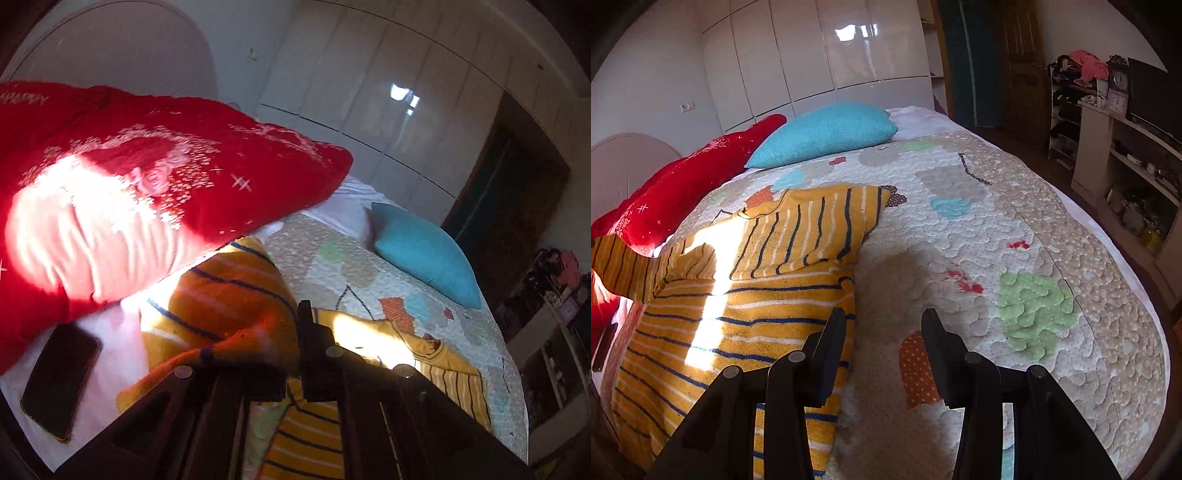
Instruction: Fold small clothes
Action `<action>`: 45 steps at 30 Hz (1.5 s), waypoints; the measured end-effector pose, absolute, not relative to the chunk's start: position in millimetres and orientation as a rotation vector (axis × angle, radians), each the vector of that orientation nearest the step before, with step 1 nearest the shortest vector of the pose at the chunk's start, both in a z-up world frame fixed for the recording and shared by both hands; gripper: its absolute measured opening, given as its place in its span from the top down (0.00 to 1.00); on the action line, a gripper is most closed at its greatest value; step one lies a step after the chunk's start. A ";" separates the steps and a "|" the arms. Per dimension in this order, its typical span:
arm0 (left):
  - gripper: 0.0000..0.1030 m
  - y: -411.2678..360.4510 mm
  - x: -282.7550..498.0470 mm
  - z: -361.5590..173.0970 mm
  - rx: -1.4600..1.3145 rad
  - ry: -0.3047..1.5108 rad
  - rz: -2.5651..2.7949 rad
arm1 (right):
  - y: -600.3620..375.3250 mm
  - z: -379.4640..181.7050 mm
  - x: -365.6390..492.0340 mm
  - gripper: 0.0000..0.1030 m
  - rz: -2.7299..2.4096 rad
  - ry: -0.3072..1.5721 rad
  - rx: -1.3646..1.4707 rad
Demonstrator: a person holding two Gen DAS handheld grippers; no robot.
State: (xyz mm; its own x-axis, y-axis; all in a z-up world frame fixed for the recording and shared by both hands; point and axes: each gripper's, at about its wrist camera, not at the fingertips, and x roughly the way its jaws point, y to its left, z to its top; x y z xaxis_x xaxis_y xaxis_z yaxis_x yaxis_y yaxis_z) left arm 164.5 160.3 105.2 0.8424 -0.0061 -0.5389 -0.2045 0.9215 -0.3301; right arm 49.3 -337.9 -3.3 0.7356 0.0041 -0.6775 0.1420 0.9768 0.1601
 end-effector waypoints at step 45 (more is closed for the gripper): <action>0.23 126.8 57.1 0.3 -0.280 0.797 -0.058 | -128.7 -10.8 178.1 0.95 0.348 0.758 -0.388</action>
